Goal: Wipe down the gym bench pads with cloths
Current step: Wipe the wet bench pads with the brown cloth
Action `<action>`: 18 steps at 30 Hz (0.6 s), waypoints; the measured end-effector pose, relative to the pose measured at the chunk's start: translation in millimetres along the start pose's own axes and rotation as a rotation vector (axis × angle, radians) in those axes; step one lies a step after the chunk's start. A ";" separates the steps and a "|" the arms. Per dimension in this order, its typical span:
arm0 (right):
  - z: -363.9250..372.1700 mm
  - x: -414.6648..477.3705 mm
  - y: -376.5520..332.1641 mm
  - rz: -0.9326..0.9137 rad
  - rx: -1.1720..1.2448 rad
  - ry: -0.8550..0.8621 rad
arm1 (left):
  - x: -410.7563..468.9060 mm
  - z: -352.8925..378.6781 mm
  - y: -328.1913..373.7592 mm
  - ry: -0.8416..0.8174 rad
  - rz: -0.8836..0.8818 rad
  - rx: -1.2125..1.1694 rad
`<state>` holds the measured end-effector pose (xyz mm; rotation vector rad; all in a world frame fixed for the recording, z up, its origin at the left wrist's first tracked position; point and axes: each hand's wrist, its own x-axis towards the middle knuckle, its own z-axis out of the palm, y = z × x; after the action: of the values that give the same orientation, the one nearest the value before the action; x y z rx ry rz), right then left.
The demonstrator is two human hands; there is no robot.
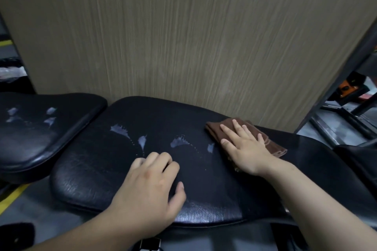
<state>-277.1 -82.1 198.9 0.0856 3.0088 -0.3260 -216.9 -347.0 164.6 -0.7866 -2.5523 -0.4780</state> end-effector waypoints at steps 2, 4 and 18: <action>3.8 -17.9 -9.4 -0.060 -0.021 -0.016 | -0.1 -0.6 0.4 -0.003 0.002 0.005; 7.1 -38.1 -19.2 -0.108 -0.022 -0.038 | -0.8 -1.0 0.3 -0.005 -0.002 0.004; 25.1 -111.2 -68.1 -0.202 -0.096 -0.107 | -2.7 -9.9 -3.2 -0.013 -0.042 -0.016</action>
<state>-168.7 -158.8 202.2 -0.2376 2.9250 -0.1964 -213.9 -355.1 171.0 -0.7449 -2.5843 -0.5093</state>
